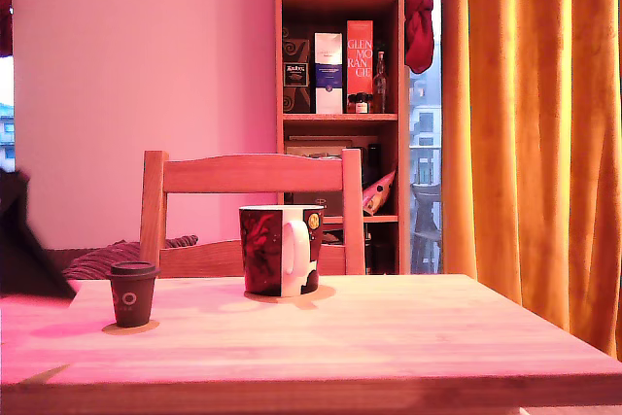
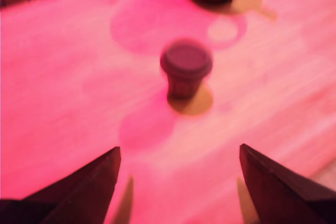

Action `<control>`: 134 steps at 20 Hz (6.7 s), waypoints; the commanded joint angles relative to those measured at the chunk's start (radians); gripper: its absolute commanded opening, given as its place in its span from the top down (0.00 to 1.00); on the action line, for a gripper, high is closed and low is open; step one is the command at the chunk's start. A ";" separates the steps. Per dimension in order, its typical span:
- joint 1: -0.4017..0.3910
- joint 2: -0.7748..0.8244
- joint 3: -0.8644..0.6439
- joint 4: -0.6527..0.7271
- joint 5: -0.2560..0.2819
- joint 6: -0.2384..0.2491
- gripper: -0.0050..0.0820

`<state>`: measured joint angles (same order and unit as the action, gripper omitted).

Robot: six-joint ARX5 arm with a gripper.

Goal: Pick up the coffee capsules on the table and drop them inside the coffee cup

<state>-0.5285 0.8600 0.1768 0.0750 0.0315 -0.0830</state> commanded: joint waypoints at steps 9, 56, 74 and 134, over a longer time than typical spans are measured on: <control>-0.002 0.058 -0.014 0.183 0.022 0.099 0.18; 0.042 0.802 0.070 0.734 0.170 0.208 0.88; 0.042 0.314 0.130 0.216 0.217 0.009 0.88; -0.028 0.875 0.972 -0.209 0.204 0.004 0.87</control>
<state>-0.5549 1.7279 1.1416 -0.1364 0.2344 -0.0757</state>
